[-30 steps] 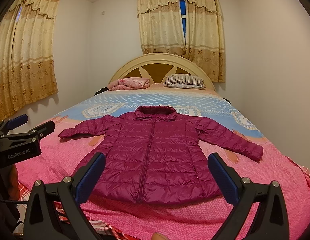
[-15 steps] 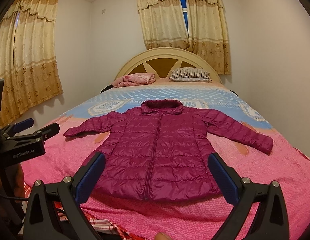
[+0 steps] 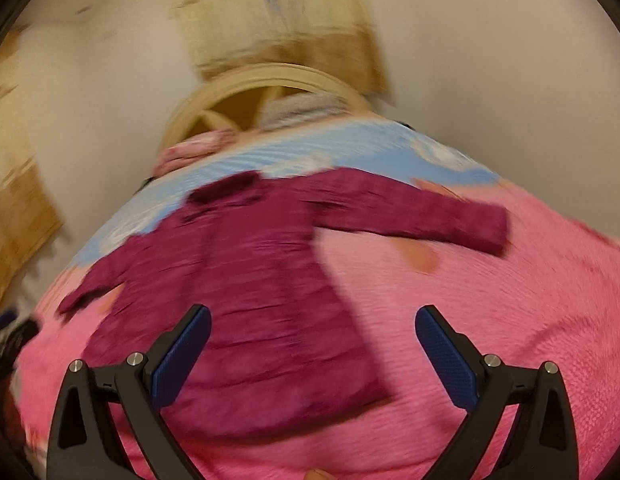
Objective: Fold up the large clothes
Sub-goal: 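Grasp the sleeve cuff nearest the right tool and lift it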
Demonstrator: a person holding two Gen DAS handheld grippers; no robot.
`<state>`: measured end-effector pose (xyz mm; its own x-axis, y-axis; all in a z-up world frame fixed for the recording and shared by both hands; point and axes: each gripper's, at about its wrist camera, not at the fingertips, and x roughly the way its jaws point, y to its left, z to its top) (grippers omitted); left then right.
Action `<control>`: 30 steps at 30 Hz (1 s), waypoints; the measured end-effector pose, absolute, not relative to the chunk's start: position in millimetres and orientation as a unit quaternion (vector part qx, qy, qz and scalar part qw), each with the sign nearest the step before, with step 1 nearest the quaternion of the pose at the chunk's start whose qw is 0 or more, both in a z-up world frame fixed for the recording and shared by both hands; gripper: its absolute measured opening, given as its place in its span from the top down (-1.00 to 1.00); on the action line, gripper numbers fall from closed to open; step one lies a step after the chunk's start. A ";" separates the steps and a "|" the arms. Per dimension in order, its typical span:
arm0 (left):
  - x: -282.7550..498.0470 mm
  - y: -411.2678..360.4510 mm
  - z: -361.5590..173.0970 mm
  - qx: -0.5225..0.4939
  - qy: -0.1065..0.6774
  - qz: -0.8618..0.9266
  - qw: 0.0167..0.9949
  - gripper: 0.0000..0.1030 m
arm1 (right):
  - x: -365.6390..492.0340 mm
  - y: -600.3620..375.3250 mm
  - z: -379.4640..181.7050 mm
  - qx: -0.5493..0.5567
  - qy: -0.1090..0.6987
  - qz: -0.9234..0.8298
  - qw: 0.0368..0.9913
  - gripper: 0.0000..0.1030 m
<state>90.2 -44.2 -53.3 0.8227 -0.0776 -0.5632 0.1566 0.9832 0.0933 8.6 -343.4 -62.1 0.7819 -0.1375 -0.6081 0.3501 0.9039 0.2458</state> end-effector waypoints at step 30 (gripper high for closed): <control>191.5 -69.9 -106.7 0.081 0.343 -0.090 0.932 -1.00 | 119.8 -571.6 -89.2 0.232 0.337 -0.263 0.874 0.72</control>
